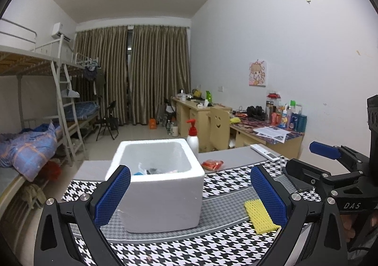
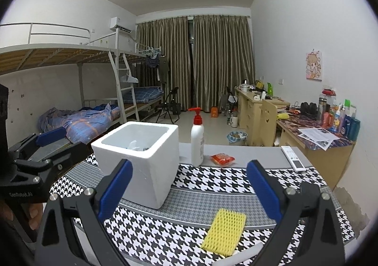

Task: Organize soft objects
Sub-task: 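Move both tools toward the yellow mesh sponge and white tube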

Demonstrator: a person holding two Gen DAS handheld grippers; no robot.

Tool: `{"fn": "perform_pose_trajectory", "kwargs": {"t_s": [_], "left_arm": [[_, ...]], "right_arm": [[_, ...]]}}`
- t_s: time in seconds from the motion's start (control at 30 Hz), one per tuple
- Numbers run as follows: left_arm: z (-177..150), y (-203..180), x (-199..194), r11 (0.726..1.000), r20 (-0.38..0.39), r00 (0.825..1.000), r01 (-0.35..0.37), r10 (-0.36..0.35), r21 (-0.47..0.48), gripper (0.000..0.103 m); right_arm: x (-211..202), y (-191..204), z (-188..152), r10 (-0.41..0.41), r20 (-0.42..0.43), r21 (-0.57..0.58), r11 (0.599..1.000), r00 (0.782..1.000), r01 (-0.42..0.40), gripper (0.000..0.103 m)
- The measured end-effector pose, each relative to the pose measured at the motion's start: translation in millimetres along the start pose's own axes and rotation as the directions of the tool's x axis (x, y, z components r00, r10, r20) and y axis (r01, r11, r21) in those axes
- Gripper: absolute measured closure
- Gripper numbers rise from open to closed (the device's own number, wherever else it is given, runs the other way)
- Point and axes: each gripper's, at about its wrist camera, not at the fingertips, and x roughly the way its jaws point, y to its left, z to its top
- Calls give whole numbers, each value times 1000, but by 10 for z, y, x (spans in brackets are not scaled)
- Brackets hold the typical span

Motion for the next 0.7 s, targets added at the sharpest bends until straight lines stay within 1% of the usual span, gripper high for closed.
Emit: {"fn": "perform_pose_trajectory", "kwargs": {"t_s": [0.23, 0.53, 0.7], "left_arm": [[-66, -104, 58, 999, -18, 999, 36, -36, 1, 1], [-132, -183, 177, 997, -53, 996, 72, -73, -14, 1], [-169, -276, 223, 995, -69, 992, 104, -105, -6, 1]], "right_arm": [[-34, -91, -58, -26, -12, 14, 1000, 1000, 26, 4], [-103, -188, -201, -105, -30, 28, 994, 994, 106, 4], [-127, -265, -251, -128, -40, 43, 991, 991, 130, 4]]}}
